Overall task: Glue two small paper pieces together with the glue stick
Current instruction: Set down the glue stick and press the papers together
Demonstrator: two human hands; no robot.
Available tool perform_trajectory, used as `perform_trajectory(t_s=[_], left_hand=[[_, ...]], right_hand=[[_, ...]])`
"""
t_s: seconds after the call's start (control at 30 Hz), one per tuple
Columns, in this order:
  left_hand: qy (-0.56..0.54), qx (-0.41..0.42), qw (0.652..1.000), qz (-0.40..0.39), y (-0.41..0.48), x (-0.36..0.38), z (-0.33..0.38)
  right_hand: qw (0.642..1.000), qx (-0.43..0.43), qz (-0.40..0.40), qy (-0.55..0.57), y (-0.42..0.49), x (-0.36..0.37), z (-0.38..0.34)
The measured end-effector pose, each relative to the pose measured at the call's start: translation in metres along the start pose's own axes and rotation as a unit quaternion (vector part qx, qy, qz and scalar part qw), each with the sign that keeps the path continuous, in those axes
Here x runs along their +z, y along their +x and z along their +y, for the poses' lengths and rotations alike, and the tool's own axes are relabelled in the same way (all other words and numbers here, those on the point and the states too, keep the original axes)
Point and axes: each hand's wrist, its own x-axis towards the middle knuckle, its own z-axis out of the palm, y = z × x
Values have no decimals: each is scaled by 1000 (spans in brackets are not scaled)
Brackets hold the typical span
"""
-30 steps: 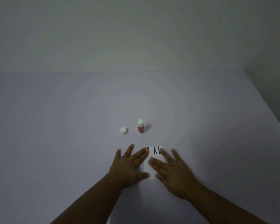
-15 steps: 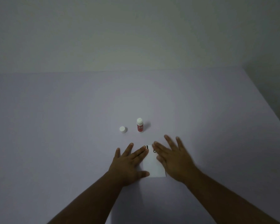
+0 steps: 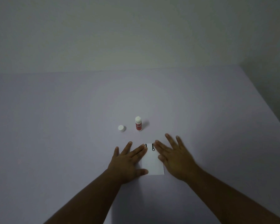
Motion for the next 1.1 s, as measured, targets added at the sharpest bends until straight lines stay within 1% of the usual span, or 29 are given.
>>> perform_trajectory(t_s=[0.07,0.13,0.2,0.27,0.3,0.37,0.4,0.47,0.57,0.6,0.67,0.7,0.77,0.8,0.87,0.9,0.97,1.0,1.03,1.1], left_hand=[[-1,-3,1000,1,0,0,-1],[-2,-4,1000,4,0,0,0],[0,-3,1000,6,0,0,1],[1,-5,1000,4,0,0,1],[0,-5,1000,3,0,1,0],[1,-3,1000,0,0,1,0],[2,-2,1000,-1,0,1,0],[4,-2,1000,2,-1,1,0],[7,-3,1000,8,-1,2,-1],[7,-1,1000,8,0,3,-1],[5,0,1000,7,-1,3,-1],[5,0,1000,6,0,3,-1],[4,1,1000,3,0,2,-2],[3,1,1000,2,0,1,-1],[2,1,1000,1,0,2,-1],[0,0,1000,4,0,2,-1],[1,2,1000,7,0,3,-1],[3,3,1000,7,0,3,0],[5,4,1000,7,-1,3,0],[5,4,1000,5,-1,1,0]], right_hand=[[999,-35,-6,1,-22,5,-10],[996,-92,5,18,-52,12,-19],[993,-115,-6,12,-65,15,-18],[994,-106,-8,-22,-50,8,-10],[996,-83,-6,-30,-39,4,-5],[1000,-27,-6,-6,-17,-1,5],[1000,-14,-7,-3,-12,-2,7],[999,-34,-9,-5,-19,-1,0],[993,-119,-12,12,-53,10,-25],[991,-129,-19,13,-58,14,-27],[994,-111,-21,-9,-46,11,-19],[996,-86,-5,-21,-33,8,-14],[999,-30,-7,-11,-8,-1,-4],[1000,-15,-5,-8,1,-4,-3],[1000,-29,-6,-5,-2,-3,-11],[999,-45,-15,-1,-11,-1,-19],[995,-96,-2,19,-34,6,-32],[994,-108,-4,19,-40,8,-33],[994,-110,-9,8,-39,8,-29],[996,-88,-7,-28,-22,1,-18]])
